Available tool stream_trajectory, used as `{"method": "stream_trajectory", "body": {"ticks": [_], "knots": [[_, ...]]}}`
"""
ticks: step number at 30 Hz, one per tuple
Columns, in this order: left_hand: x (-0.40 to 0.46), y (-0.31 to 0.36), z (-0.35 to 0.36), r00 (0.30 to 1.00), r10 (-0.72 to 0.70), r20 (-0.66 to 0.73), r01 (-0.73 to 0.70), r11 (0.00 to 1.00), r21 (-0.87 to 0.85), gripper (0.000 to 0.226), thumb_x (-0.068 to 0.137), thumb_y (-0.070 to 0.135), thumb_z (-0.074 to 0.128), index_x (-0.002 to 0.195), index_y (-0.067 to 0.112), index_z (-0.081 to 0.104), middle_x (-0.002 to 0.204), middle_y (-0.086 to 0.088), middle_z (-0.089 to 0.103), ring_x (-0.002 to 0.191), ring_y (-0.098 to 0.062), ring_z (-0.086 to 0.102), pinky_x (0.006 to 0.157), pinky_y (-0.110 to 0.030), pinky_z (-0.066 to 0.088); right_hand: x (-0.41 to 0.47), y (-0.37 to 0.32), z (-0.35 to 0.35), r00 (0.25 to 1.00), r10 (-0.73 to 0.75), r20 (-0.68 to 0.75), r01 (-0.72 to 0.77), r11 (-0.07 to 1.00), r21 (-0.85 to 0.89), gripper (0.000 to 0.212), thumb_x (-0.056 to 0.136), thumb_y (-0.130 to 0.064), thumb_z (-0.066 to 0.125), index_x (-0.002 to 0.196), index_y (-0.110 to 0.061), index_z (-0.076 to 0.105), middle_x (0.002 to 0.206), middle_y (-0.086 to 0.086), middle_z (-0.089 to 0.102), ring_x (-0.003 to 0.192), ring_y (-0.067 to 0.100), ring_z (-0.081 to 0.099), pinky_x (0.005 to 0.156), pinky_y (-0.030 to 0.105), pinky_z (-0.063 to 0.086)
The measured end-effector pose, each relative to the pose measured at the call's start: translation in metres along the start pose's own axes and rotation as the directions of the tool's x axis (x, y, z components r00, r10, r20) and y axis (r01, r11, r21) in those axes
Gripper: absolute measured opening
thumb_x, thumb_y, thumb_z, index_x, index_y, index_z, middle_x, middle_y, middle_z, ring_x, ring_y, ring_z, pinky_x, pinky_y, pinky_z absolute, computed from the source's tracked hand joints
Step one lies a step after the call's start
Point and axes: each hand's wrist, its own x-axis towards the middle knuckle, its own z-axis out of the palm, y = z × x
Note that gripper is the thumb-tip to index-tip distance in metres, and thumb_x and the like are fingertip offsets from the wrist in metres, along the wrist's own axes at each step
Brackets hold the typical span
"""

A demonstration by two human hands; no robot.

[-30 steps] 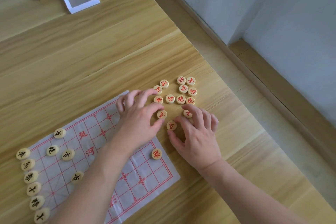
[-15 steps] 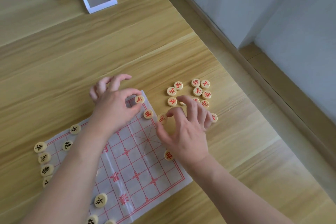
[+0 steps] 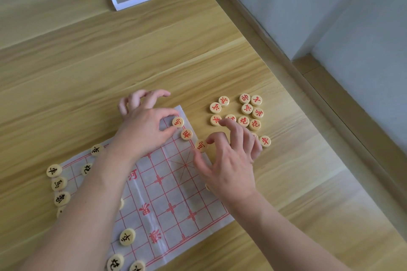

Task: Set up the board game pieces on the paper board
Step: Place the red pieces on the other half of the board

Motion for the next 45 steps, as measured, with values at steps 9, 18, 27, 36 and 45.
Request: {"method": "stream_trajectory", "body": {"ticks": [9, 18, 27, 36, 45], "knots": [[-0.008, 0.005, 0.000, 1.000, -0.009, -0.021, 0.010, 0.999, 0.032, 0.024, 0.074, 0.041, 0.072, 0.098, 0.039, 0.070, 0.137, 0.015, 0.045, 0.124, -0.025, 0.028, 0.102, -0.050, 0.019, -0.020, 0.005, -0.008, 1.000, 0.000, 0.012, 0.000, 1.000, -0.018, 0.027, 0.077, -0.051, 0.061, 0.085, -0.025, 0.061, 0.127, -0.004, 0.047, 0.122, 0.020, 0.033, 0.103, 0.037, 0.012], [-0.037, 0.022, -0.016, 0.983, -0.069, -0.172, 0.068, 0.998, -0.013, 0.027, 0.079, 0.027, 0.055, 0.101, 0.035, 0.069, 0.135, 0.011, 0.047, 0.123, -0.025, 0.030, 0.103, -0.050, 0.018, -0.063, 0.025, -0.029, 1.000, -0.008, -0.017, 0.008, 1.000, -0.003, 0.026, 0.076, -0.049, 0.066, 0.084, -0.024, 0.063, 0.124, -0.003, 0.050, 0.119, 0.020, 0.038, 0.103, 0.040, 0.017], [-0.061, 0.047, -0.007, 0.985, -0.028, -0.168, 0.018, 0.998, -0.061, 0.025, 0.076, 0.028, 0.055, 0.096, 0.036, 0.068, 0.131, 0.014, 0.048, 0.121, -0.020, 0.029, 0.102, -0.045, 0.017, -0.091, 0.036, -0.028, 0.998, -0.046, 0.040, 0.047, 0.998, -0.033, 0.031, 0.075, -0.054, 0.062, 0.082, -0.024, 0.064, 0.124, -0.005, 0.049, 0.115, 0.020, 0.043, 0.100, 0.044, 0.024], [-0.071, 0.056, -0.001, 0.993, -0.016, -0.120, 0.011, 0.999, -0.044, 0.025, 0.077, 0.030, 0.054, 0.097, 0.036, 0.067, 0.132, 0.016, 0.047, 0.122, -0.018, 0.030, 0.101, -0.043, 0.017, -0.092, 0.037, -0.025, 0.992, -0.029, 0.123, 0.035, 0.998, -0.049, 0.032, 0.077, -0.056, 0.062, 0.083, -0.024, 0.062, 0.125, -0.005, 0.046, 0.118, 0.020, 0.040, 0.105, 0.042, 0.017], [-0.068, 0.066, -0.002, 0.992, 0.001, -0.126, -0.008, 0.999, -0.049, 0.024, 0.077, 0.030, 0.055, 0.095, 0.036, 0.068, 0.131, 0.014, 0.049, 0.121, -0.018, 0.030, 0.101, -0.044, 0.017, -0.084, 0.041, -0.032, 0.998, 0.051, 0.024, -0.052, 0.998, 0.038, 0.031, 0.079, -0.054, 0.056, 0.091, -0.026, 0.061, 0.123, -0.005, 0.049, 0.115, 0.017, 0.041, 0.101, 0.042, 0.022]]}}
